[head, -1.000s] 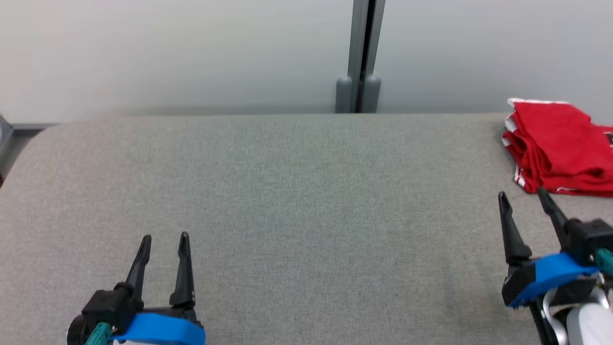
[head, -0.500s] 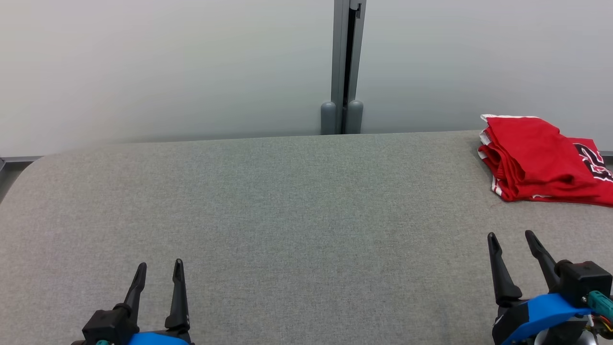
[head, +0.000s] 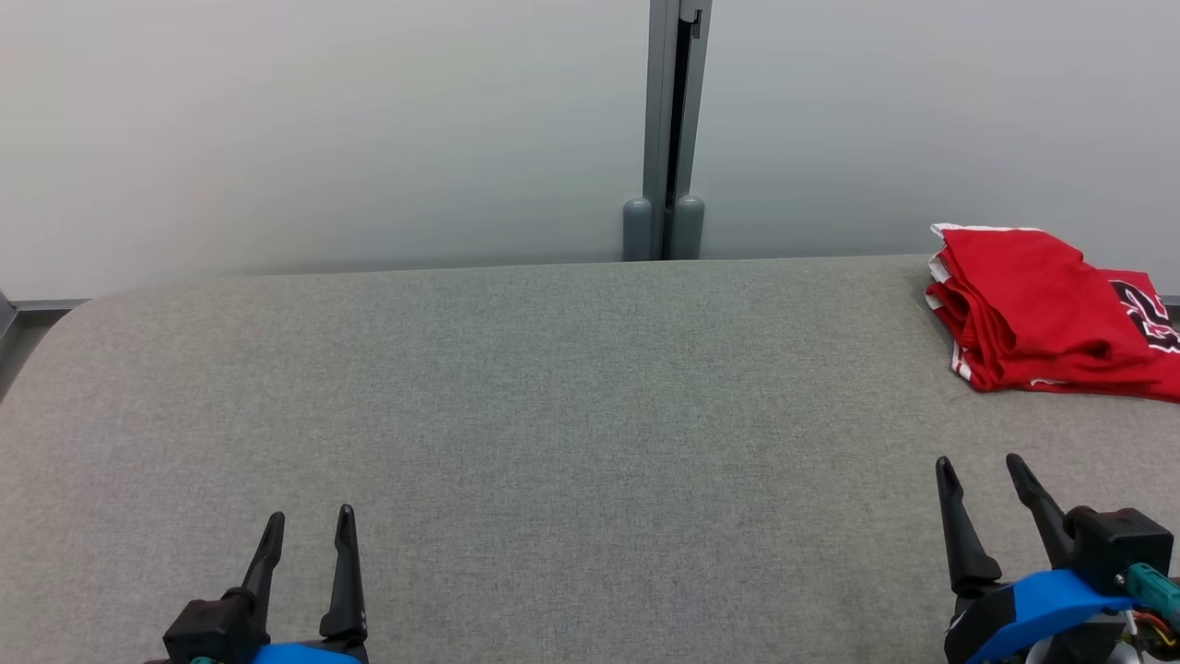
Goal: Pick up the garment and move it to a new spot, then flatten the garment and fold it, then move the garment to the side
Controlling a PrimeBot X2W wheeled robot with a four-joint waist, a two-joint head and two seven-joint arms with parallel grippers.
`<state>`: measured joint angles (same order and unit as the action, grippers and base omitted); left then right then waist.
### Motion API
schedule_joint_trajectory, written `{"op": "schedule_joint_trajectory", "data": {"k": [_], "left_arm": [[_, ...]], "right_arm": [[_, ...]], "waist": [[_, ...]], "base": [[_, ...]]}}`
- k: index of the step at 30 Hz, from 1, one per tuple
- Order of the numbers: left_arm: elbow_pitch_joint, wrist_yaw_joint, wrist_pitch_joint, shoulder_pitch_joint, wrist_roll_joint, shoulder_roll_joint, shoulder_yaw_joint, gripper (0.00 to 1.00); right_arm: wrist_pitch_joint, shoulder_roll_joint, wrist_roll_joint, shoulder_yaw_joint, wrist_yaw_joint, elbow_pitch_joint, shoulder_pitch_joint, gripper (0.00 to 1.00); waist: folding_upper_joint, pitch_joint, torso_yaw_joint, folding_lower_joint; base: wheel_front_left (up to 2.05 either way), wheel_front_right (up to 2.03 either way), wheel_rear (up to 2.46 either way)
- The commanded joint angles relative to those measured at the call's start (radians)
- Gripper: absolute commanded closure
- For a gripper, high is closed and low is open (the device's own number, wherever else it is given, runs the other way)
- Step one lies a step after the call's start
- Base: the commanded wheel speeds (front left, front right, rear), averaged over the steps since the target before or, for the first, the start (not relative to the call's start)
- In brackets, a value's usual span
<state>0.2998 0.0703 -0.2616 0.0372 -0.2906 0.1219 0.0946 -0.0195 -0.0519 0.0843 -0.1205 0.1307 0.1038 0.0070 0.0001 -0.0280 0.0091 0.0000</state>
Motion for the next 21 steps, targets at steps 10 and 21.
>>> {"op": "schedule_joint_trajectory", "data": {"k": [10,21], "left_arm": [[0.024,0.005,-0.004,-0.016,-0.004,0.005,0.002,0.00],[0.067,0.001,0.011,0.016,-0.016,-0.010,0.009,1.00]], "right_arm": [[-0.011,0.002,0.016,0.010,0.000,0.018,0.001,0.00],[0.000,0.007,0.030,0.009,0.000,0.075,0.008,1.00]], "waist": [[-0.0001,0.004,-0.005,0.0000],[-0.0001,0.004,-0.006,0.0001]], "base": [[0.00,0.00,0.00],[0.00,0.00,0.00]]}}
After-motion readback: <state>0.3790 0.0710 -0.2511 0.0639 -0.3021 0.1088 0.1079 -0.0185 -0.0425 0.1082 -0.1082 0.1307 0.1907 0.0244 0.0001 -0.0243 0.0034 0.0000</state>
